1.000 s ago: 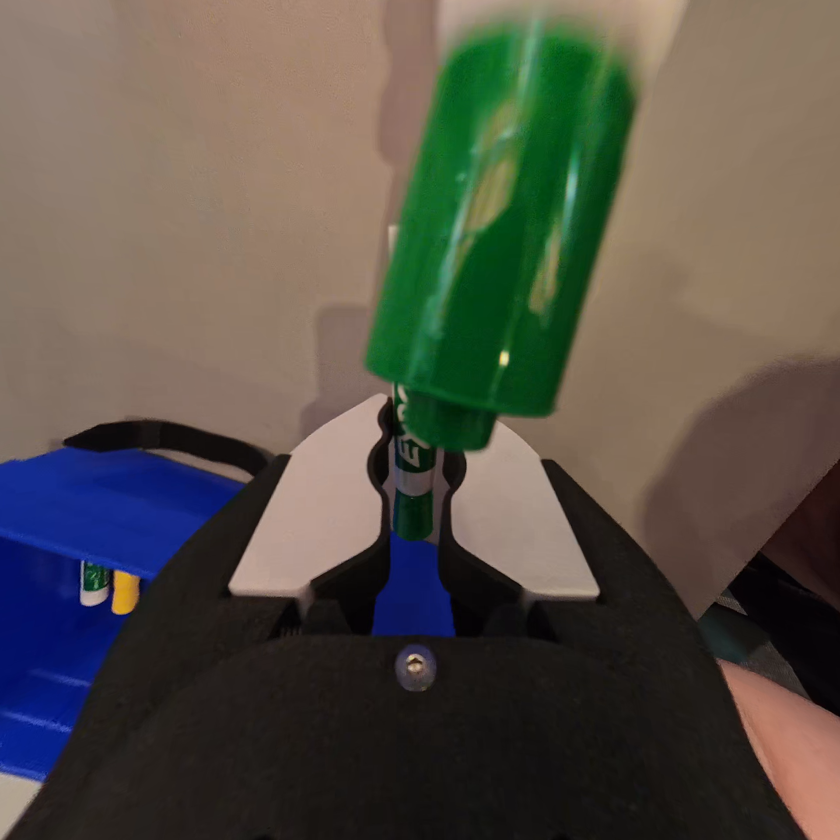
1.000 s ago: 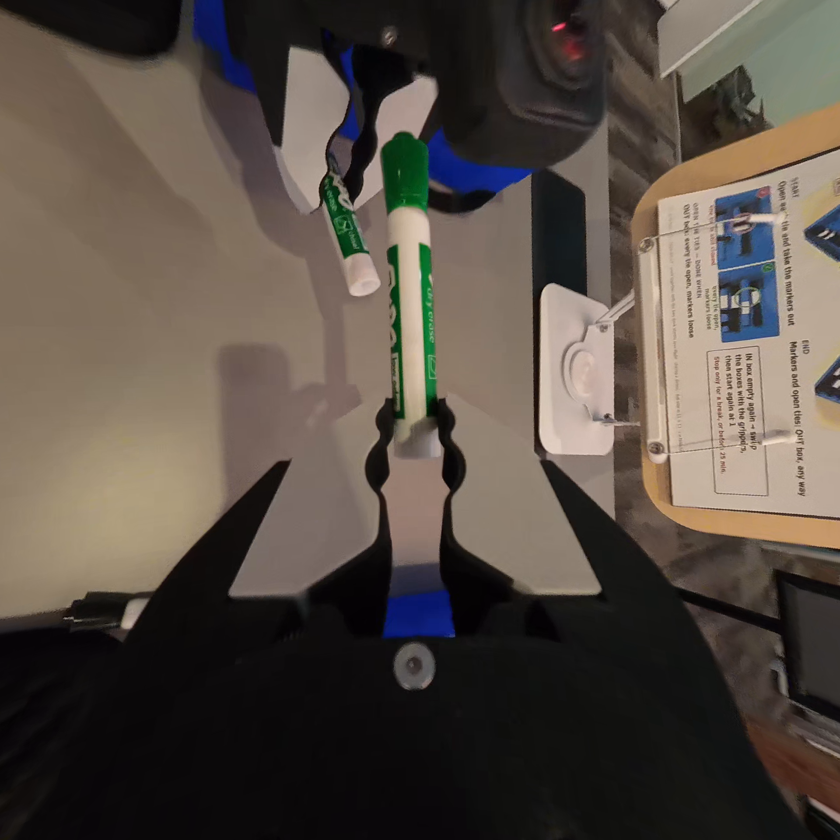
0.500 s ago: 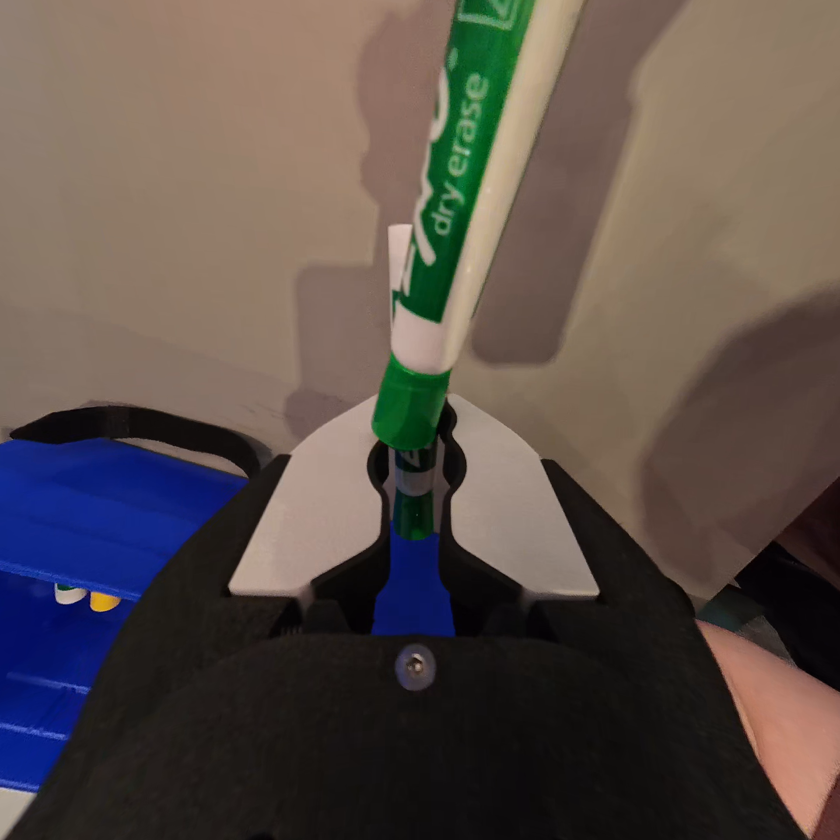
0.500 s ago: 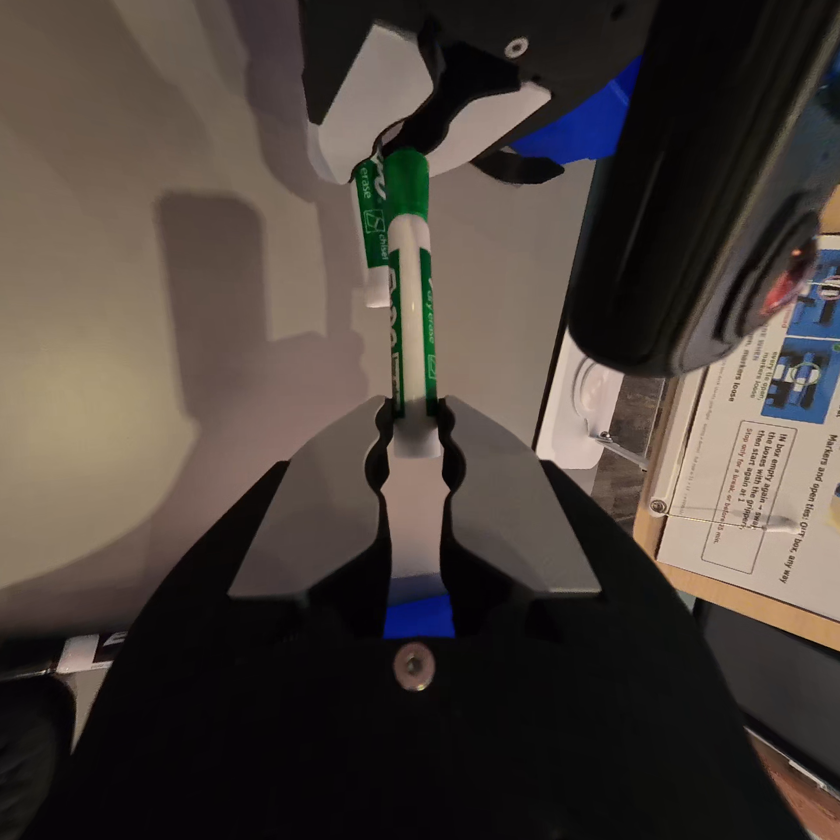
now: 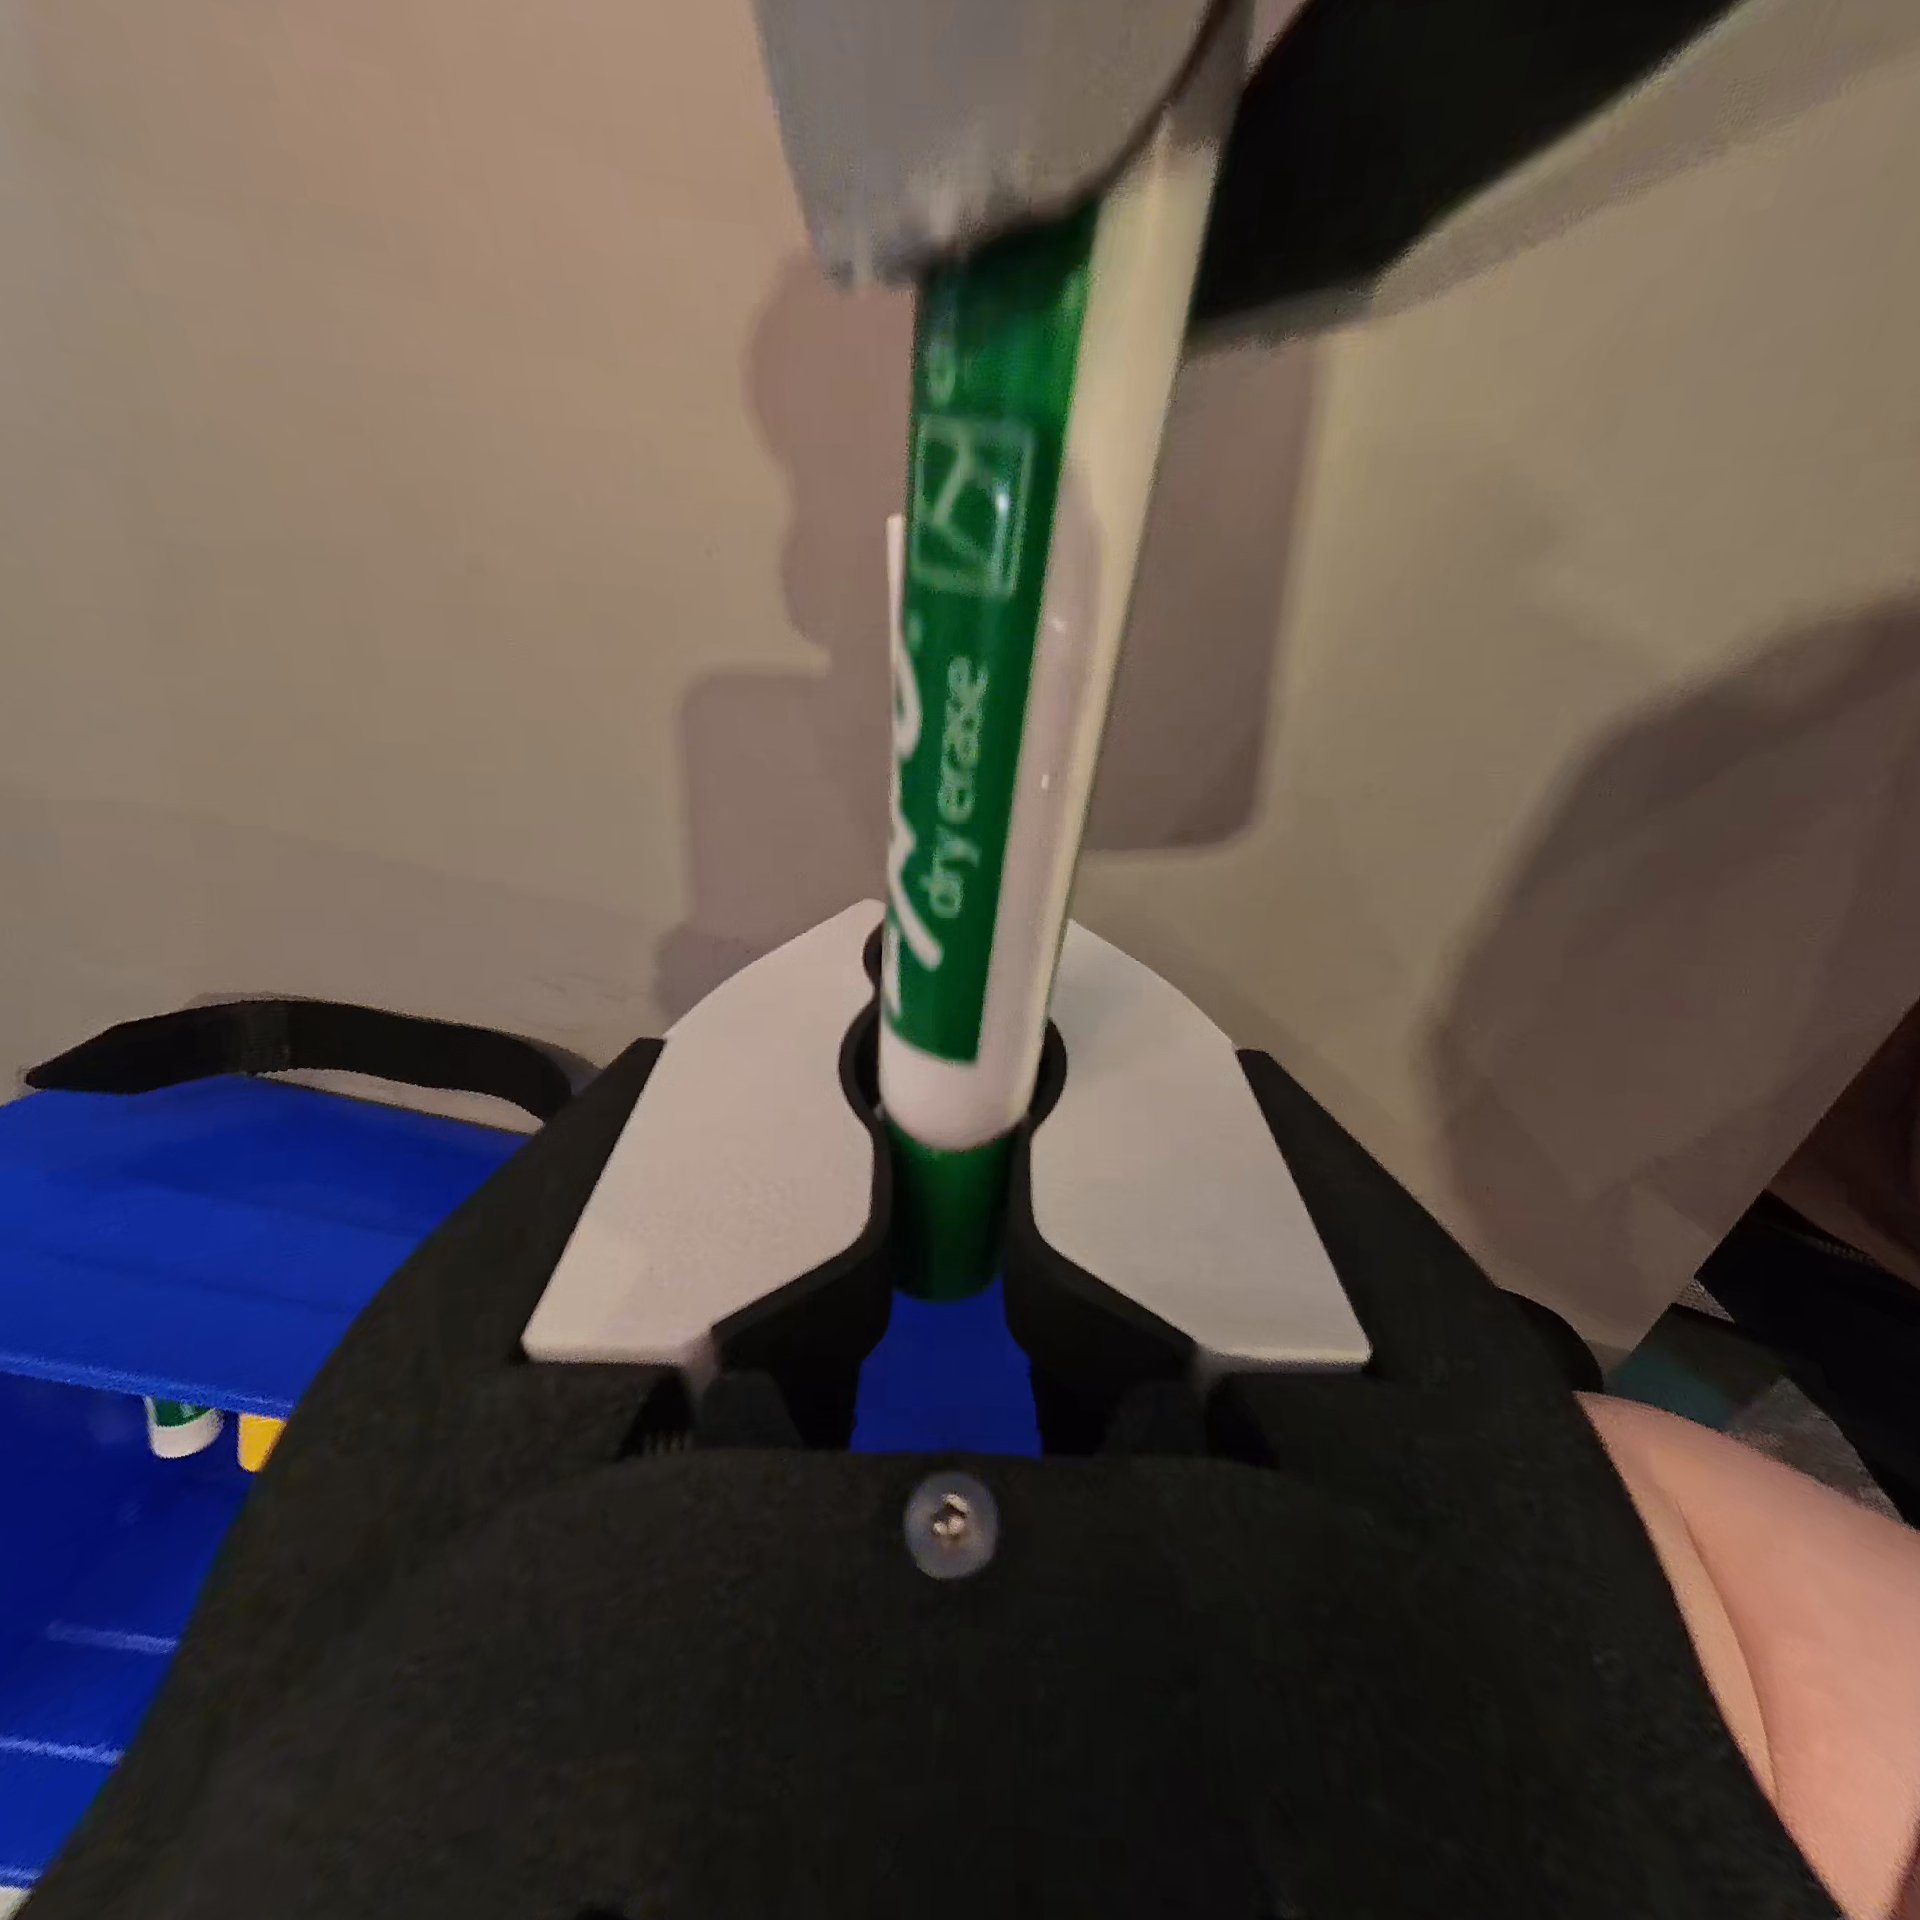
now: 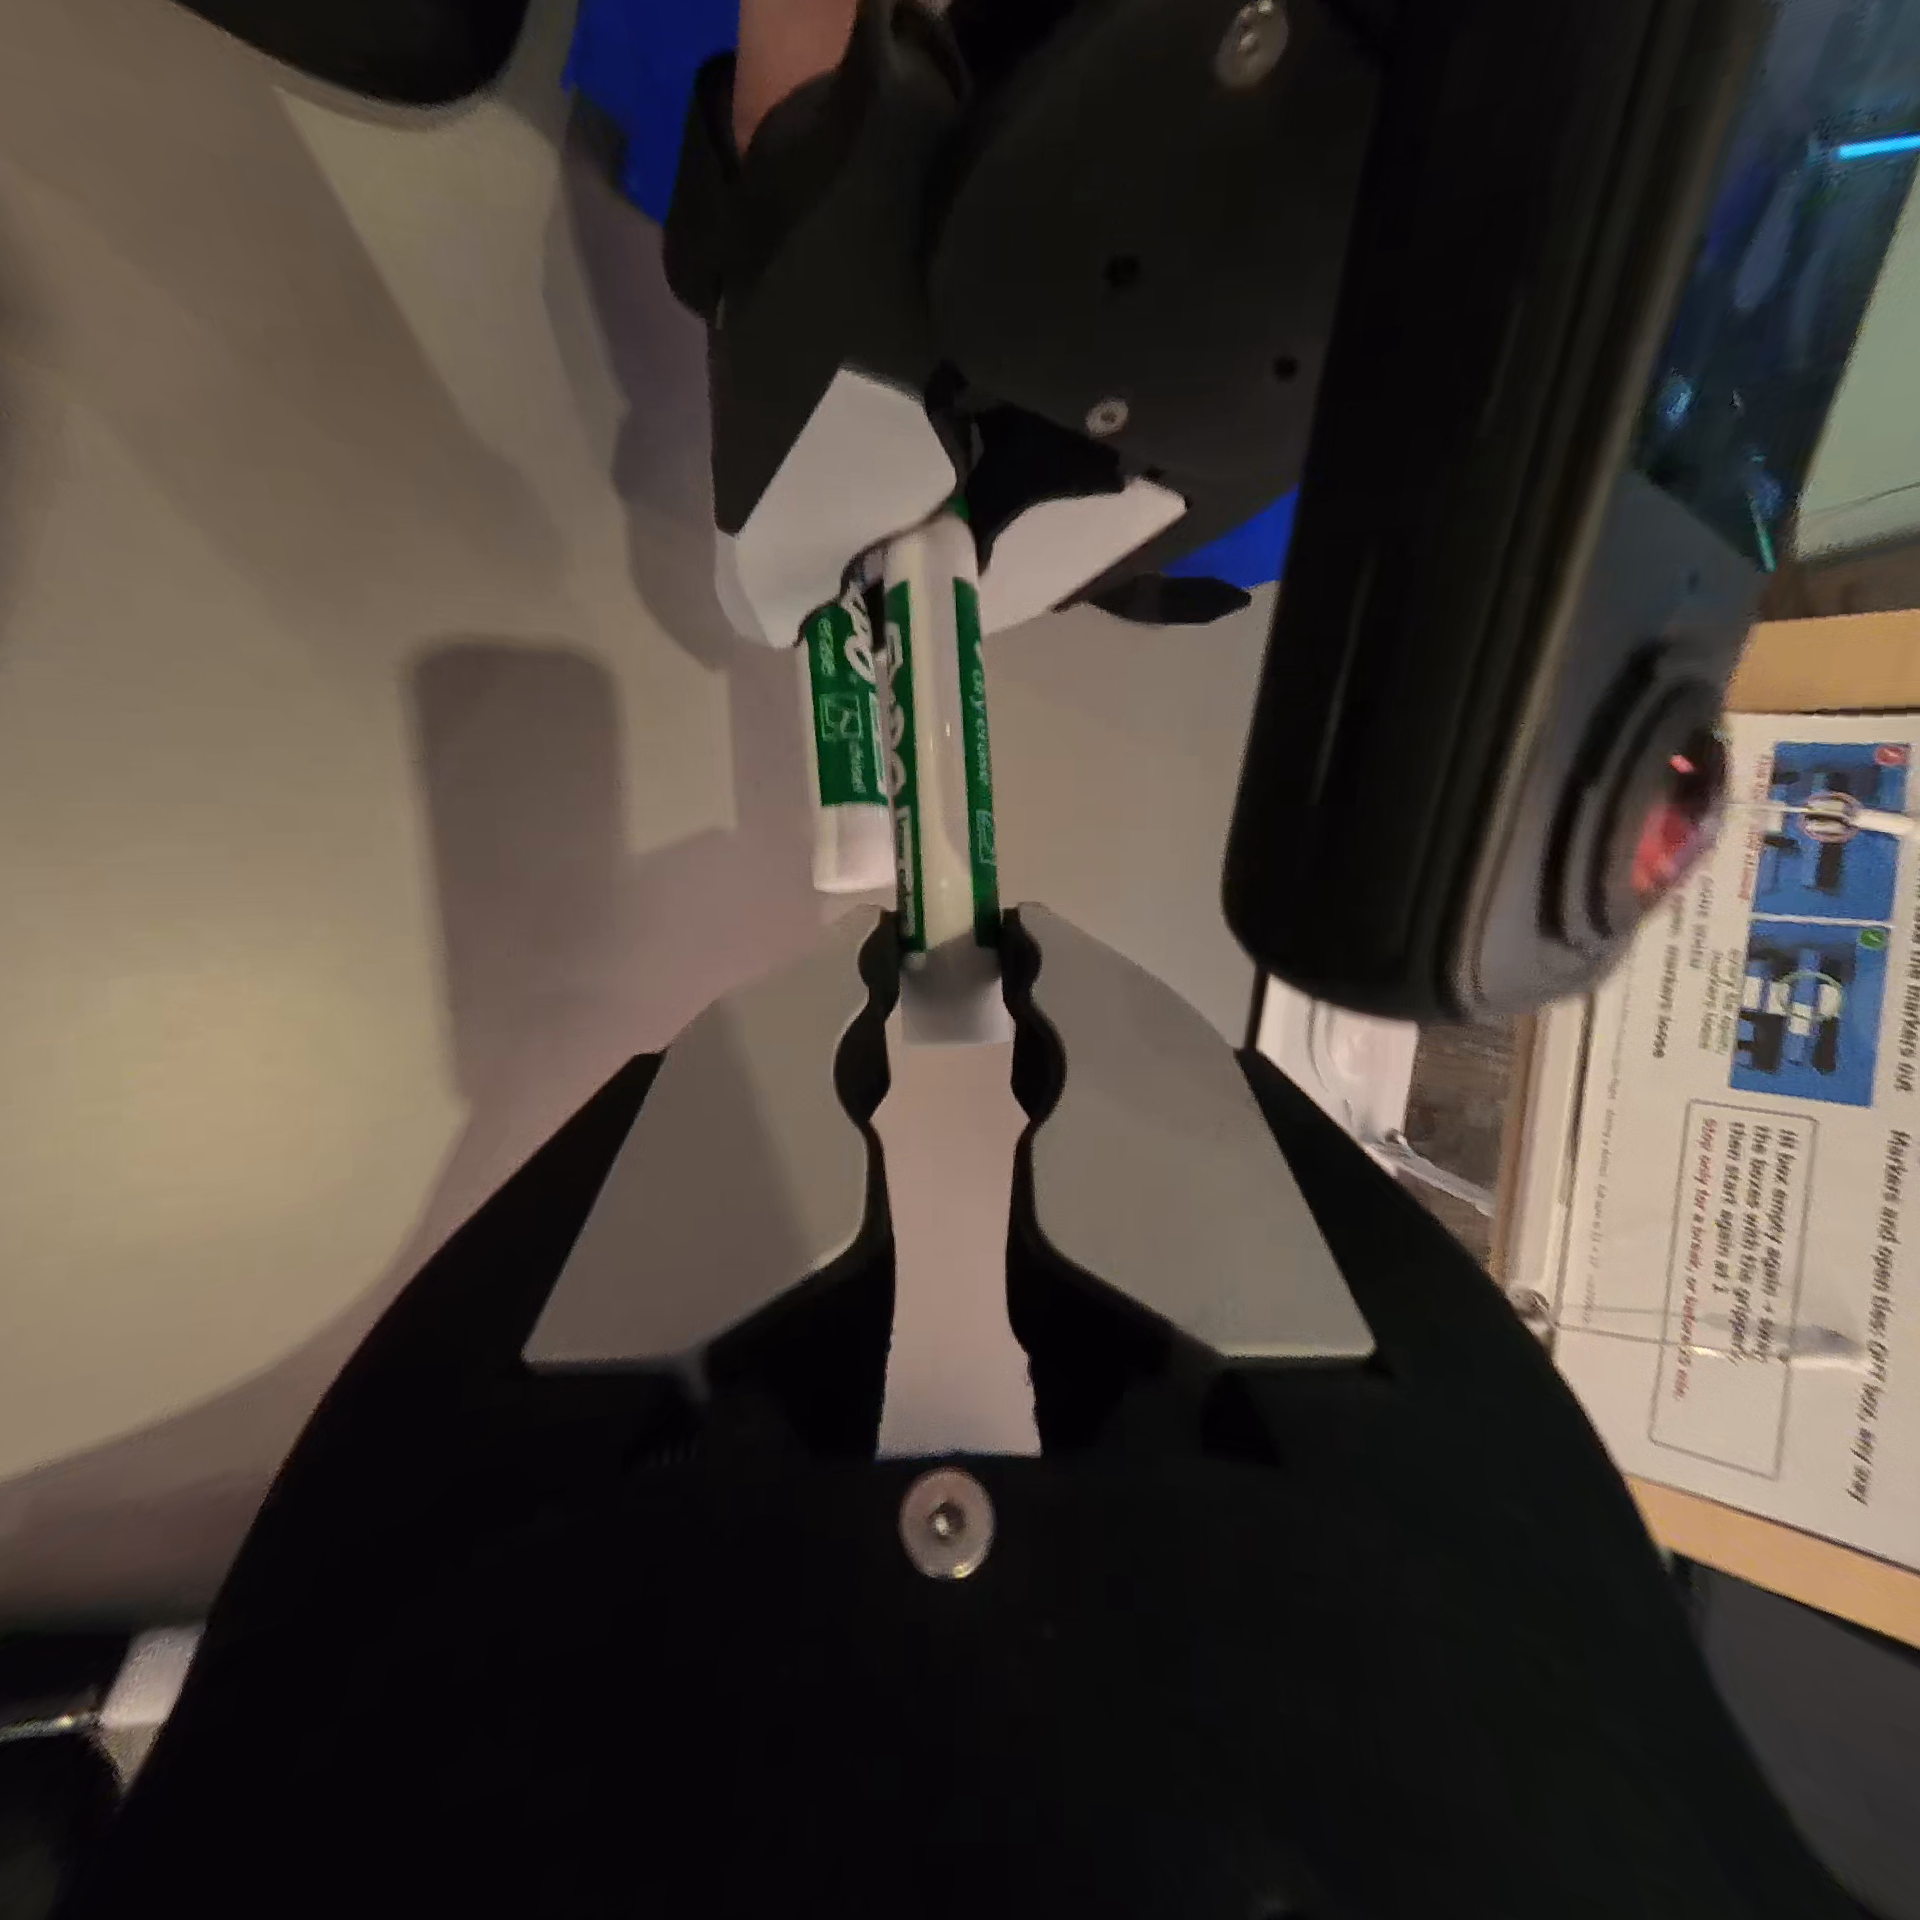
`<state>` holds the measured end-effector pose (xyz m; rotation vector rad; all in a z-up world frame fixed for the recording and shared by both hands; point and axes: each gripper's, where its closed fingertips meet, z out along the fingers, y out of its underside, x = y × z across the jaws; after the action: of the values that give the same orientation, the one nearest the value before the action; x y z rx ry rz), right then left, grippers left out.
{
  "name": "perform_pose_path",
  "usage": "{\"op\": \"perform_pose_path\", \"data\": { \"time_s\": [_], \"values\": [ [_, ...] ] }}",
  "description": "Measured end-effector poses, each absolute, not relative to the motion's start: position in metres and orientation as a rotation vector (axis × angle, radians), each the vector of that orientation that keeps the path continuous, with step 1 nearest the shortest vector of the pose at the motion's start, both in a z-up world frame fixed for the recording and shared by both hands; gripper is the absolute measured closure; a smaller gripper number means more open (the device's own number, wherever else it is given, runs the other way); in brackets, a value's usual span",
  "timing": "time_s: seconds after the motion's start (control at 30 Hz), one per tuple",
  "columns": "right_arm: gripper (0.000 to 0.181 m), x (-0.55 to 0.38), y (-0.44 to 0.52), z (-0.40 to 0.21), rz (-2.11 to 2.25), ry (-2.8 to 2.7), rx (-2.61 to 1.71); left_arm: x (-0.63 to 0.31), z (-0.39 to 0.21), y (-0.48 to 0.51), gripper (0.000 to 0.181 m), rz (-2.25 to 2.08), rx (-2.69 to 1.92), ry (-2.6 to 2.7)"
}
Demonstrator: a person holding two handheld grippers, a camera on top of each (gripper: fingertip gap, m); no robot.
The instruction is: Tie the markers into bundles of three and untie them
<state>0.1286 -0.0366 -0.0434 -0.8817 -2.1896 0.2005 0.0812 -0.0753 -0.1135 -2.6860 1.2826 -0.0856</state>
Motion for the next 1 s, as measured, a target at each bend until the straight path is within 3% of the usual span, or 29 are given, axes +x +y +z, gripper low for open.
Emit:
{"op": "perform_pose_path", "data": {
  "time_s": [0.33, 1.0],
  "values": [
    [0.161, 0.109, -0.046, -0.069, 0.257, -2.234, -0.884, 0.08, -0.115, -0.076, 0.162, -0.036, -2.708, 1.285],
    [0.161, 0.102, -0.048, -0.059, 0.12, -2.165, -0.839, 0.074, -0.107, -0.079, 0.162, -0.027, -2.683, 1.274]
  ]
}}
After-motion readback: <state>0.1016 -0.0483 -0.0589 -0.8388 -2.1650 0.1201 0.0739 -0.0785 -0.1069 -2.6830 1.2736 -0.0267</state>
